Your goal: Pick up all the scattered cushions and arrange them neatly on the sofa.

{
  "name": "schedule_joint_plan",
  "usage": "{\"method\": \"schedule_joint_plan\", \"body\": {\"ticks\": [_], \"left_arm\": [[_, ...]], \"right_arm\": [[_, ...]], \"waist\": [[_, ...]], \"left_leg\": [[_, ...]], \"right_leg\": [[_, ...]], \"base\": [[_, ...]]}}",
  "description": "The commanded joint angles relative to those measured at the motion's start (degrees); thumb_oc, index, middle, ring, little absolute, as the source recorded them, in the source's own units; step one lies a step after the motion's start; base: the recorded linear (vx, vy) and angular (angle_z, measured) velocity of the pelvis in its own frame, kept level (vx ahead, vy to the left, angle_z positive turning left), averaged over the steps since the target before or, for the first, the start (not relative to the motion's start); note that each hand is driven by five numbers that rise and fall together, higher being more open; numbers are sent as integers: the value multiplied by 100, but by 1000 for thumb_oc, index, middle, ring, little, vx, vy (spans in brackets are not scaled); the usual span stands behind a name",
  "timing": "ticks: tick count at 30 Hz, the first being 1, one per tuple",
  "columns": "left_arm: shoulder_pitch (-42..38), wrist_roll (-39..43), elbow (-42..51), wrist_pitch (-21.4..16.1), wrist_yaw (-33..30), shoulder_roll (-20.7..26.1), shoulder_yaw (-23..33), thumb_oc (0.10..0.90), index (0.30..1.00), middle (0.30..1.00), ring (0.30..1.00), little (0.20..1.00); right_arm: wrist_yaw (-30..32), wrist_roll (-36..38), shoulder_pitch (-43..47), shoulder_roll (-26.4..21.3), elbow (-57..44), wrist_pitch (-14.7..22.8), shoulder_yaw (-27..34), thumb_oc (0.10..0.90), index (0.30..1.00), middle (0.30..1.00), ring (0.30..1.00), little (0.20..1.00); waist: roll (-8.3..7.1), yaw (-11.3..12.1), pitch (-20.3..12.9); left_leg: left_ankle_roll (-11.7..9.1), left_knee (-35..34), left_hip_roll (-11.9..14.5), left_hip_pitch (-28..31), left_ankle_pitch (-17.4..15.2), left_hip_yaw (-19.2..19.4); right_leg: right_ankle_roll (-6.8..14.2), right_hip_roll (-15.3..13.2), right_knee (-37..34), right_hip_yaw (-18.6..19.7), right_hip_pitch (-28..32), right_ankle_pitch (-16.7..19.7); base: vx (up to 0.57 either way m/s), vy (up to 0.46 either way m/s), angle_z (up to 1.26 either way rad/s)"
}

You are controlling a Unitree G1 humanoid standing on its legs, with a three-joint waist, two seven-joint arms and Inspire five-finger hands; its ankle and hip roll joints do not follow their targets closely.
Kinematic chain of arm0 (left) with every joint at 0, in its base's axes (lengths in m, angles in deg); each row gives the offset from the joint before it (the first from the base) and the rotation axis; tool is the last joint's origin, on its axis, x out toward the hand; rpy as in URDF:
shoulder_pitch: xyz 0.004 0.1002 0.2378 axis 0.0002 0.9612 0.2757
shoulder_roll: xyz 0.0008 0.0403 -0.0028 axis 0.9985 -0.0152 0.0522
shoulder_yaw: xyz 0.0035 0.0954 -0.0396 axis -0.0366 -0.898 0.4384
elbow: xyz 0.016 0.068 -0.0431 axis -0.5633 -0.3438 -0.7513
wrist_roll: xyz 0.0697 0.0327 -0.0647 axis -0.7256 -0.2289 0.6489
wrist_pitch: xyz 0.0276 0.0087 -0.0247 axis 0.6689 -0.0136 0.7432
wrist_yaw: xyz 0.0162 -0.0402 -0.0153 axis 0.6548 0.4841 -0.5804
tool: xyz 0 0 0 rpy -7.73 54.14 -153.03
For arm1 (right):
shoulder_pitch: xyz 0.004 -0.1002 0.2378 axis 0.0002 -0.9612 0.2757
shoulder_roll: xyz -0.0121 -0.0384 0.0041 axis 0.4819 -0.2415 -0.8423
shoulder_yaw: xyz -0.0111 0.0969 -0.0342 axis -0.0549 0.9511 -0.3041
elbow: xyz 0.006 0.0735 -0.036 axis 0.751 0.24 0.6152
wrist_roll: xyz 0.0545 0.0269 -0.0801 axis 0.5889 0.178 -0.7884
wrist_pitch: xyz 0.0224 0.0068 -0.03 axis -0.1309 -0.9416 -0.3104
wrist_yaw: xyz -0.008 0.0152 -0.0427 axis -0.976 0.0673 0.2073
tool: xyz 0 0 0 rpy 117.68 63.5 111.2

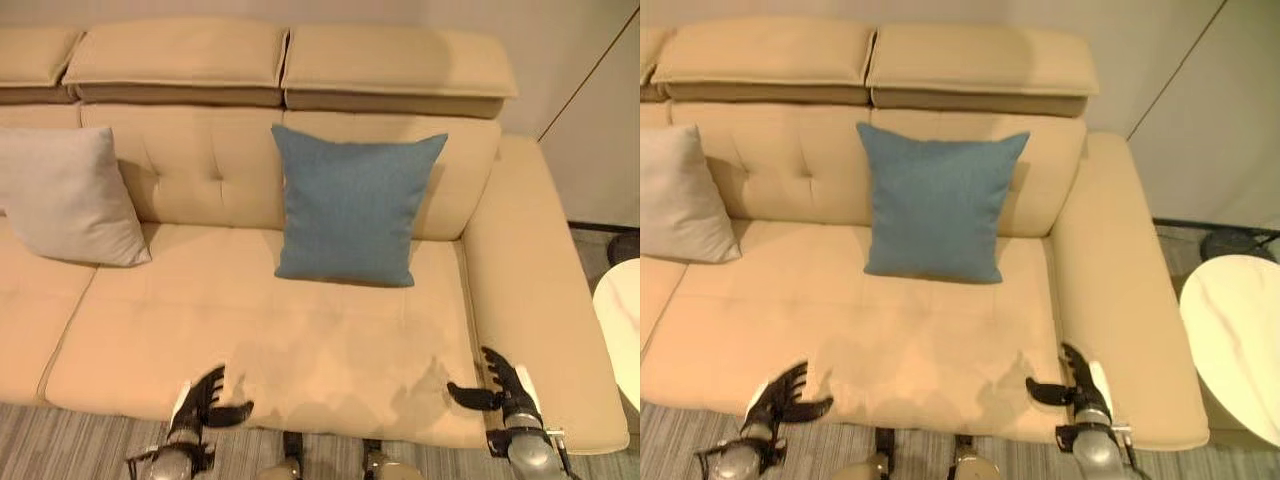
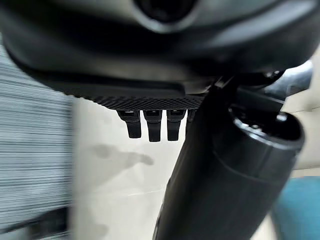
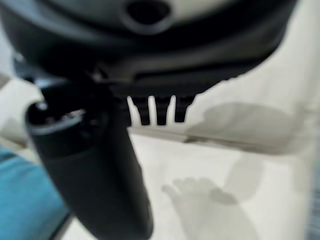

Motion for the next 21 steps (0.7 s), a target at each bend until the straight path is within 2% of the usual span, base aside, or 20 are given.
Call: {"method": "schedule_joint_plan", "body": {"ticks": [1,6,10,12,15,18,20,21], "left_arm": [[-360,-541,-393,-175,34,28,15,800,900,900,900,900],[-600,-824,-1271,-129,-233,-140,-125,800,900,900,900,900],[-840,-805,-1524,-161,-350,-194,-185,800,900,900,900,900],[-993,-811,-1721,-168,-383,-250,-189,800,900,900,900,900],[-1039,-844,-1878,-160,-369,-303,-196,800,900,900,900,900],[-1108,-894,-2015,-141,-373,-342,-193,800,900,900,900,900],[-1194,-875,-1984,-146,-437,-376,-242,800,900,900,900,900],[-1194,-875,-1983,-145,-438,-376,-242,800,900,900,900,900]], "right_arm": [[74,-310,364,-134,89,403,-145,800,900,900,900,900],[124,-301,427,16,939,386,-568,800,900,900,900,900],[133,-357,668,-8,1398,330,-881,800,900,900,900,900],[133,-376,878,-52,1723,281,-1040,800,900,900,900,900],[96,-412,975,-47,1964,227,-1114,800,900,900,900,900],[83,-472,1012,-31,2160,174,-1124,800,900,900,900,900],[115,-435,1020,62,2370,110,-1073,800,900,900,900,900],[116,-435,1022,63,2374,111,-1074,800,900,900,900,900]], "waist": [[-147,143,-440],[-227,195,-357],[-301,242,-227],[-441,271,-140],[-492,210,-191],[-444,72,-295],[-365,-99,-361],[-363,-103,-364]], "left_leg": [[-351,23,244,112,-243,208],[-479,257,444,26,-117,97],[-458,791,458,-264,-240,9],[-319,1558,181,-328,-818,-97],[-235,2063,47,-167,-1160,-39],[-215,2154,-8,238,-1416,193],[-183,1789,-33,579,-1556,514],[-181,1777,-34,582,-1552,511]], "right_leg": [[342,-58,359,-173,339,-750],[203,162,137,-179,570,-847],[162,165,72,-167,532,-794],[164,-3,99,-157,392,-613],[169,-80,106,-174,253,-477],[205,-111,129,-282,58,-351],[272,-184,196,-502,-201,-187],[275,-186,199,-506,-204,-189]], "base": [[-76,-74,12],[-139,-119,12],[-200,-58,12],[-241,-21,-9],[-172,13,-12],[-127,58,-9],[-176,103,22],[-181,102,51]]}}
